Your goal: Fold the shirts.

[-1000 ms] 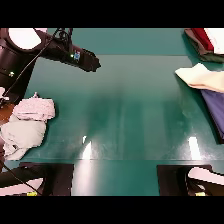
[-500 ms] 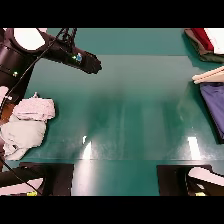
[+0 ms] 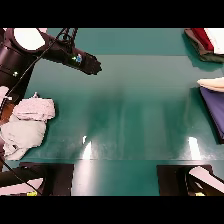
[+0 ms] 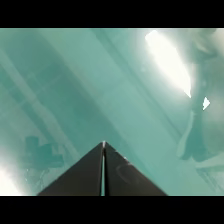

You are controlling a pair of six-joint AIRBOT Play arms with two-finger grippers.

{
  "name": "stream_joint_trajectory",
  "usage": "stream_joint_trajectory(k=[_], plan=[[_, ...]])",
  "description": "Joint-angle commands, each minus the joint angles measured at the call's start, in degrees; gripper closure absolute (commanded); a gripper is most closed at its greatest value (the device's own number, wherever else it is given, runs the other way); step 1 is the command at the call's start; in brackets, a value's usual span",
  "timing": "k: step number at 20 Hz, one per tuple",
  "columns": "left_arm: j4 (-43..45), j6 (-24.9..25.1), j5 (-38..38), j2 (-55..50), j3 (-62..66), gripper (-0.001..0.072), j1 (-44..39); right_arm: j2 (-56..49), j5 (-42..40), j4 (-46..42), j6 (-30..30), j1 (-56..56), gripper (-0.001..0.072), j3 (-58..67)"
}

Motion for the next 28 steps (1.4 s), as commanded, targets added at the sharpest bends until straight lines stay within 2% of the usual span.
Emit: stream_joint_trajectory(k=[1,3,4,5,6,9,10,14,15,17,18,19,23,28], plan=[[0.0,0.3,-0.5,0.0,0.0,0.0684,0.0,1.2,5.2,-15.3,1.8,-1.9,0.0693,-2.3],[0.0,0.3,-0.5,0.0,0.0,0.0684,0.0,1.1,9.1,-23.6,1.9,-2.8,0.0670,-2.5],[0.0,0.3,-0.5,0.0,0.0,0.0684,0.0,1.2,10.3,-27.4,1.9,-3.1,0.0472,-2.4],[0.0,0.3,-0.5,0.0,0.0,0.0684,0.0,1.2,10.7,-30.2,1.9,-3.7,0.0187,-2.5],[0.0,0.3,-0.5,0.0,0.0,0.0684,0.0,1.2,10.6,-30.8,2.2,-4.6,0.0079,-2.4],[0.0,0.9,-0.5,0.0,0.0,0.0684,0.0,1.2,11.3,-29.4,5.6,-6.0,0.0084,-2.4],[0.0,0.9,-0.5,0.0,0.0,0.0684,0.0,1.2,11.8,-26.1,5.7,-6.0,0.0090,-2.4],[0.0,0.9,-0.3,0.0,0.0,0.0684,0.0,1.2,13.6,-4.9,5.7,-1.7,0.0091,-2.4],[0.0,0.8,-0.8,0.0,0.0,0.0684,0.0,1.2,13.8,-0.8,5.7,1.1,0.0127,-2.4],[-0.2,0.6,-2.4,0.0,0.0,0.0684,0.0,1.2,13.7,4.1,5.7,7.6,0.0474,-2.4],[-0.2,0.6,-2.1,0.0,0.0,0.0684,0.0,1.2,13.7,5.0,5.7,11.0,0.0598,-2.4],[-0.2,0.6,-1.6,0.0,0.0,0.0684,0.0,1.2,13.5,5.2,5.7,14.5,0.0676,-2.4],[-0.2,0.6,-0.1,0.0,0.0,0.0684,0.0,1.2,11.8,4.7,5.5,25.6,0.0694,-2.4],[-0.2,0.6,0.0,0.0,0.0,0.0684,0.0,1.2,10.5,4.7,5.5,31.1,0.0694,-2.4]])
